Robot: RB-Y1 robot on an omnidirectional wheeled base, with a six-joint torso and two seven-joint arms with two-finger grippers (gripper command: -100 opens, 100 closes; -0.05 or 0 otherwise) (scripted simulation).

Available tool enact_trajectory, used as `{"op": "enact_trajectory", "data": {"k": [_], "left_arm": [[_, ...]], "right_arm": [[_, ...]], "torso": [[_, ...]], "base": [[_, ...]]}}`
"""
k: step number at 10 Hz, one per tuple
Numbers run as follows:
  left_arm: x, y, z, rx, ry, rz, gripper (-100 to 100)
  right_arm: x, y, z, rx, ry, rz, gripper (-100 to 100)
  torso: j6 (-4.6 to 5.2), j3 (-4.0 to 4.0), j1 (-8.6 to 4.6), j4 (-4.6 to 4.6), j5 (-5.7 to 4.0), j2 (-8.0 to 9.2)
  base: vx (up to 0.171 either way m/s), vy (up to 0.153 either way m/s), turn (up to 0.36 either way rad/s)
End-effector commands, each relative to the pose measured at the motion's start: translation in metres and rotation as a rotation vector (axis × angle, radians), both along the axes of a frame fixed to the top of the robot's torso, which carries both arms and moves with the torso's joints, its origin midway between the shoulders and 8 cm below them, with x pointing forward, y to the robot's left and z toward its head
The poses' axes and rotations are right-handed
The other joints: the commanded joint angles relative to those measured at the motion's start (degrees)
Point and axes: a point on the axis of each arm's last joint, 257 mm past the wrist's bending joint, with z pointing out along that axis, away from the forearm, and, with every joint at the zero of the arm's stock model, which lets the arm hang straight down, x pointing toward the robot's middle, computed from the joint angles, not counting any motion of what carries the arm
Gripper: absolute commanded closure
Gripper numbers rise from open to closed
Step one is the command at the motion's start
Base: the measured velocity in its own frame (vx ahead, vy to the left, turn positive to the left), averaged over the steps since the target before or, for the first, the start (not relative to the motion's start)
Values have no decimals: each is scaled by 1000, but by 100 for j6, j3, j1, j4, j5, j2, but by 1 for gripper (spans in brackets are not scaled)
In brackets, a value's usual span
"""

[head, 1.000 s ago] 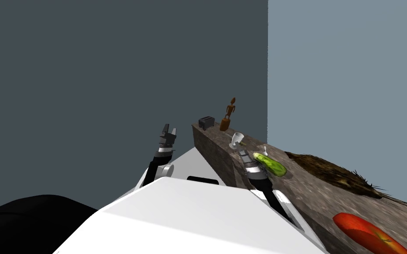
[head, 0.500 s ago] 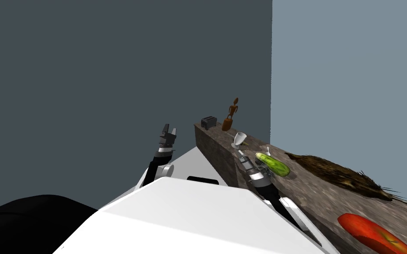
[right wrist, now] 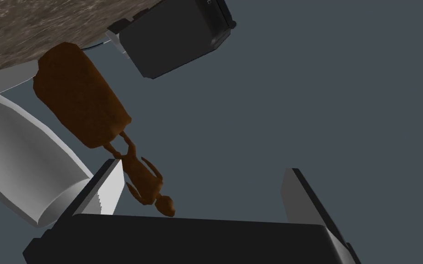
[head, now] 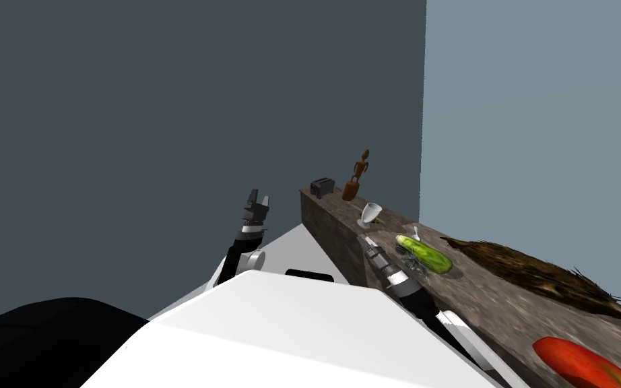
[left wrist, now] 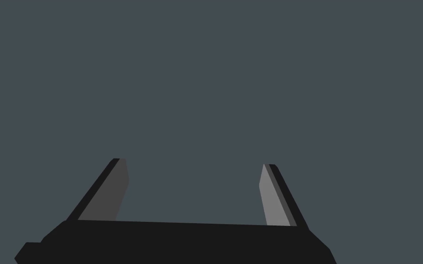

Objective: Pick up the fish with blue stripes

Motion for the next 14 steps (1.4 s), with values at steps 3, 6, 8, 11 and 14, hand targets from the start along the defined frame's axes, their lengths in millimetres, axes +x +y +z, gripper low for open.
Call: {"op": "enact_trajectory", "data": {"k": [3,6,8,11,14], "left_arm": [[0,0,0,0,0,0,0],[0,0,0,0,0,0,0],[0,0,0,0,0,0,0],[0,0,0,0,0,0,0],[0,0,0,0,0,0,0]], "right_arm": [[-19,-22,-35,-137,91,33,-100],[-29,-34,-51,-209,135,56,-100],[-39,-49,-65,-275,178,73,-100],[-59,-81,-92,-397,260,95,-100],[-68,-102,-102,-482,305,126,-100]], "torso": [[0,-3,1,-1,0,-5],[-2,-5,-2,-2,-1,-9],[0,-6,0,-2,0,-9],[0,-11,-6,-4,-1,-19],[-1,-13,-12,-5,-3,-22]], "base": [[0,48,73],[9,39,71],[20,35,73],[42,28,86],[41,8,70]]}}
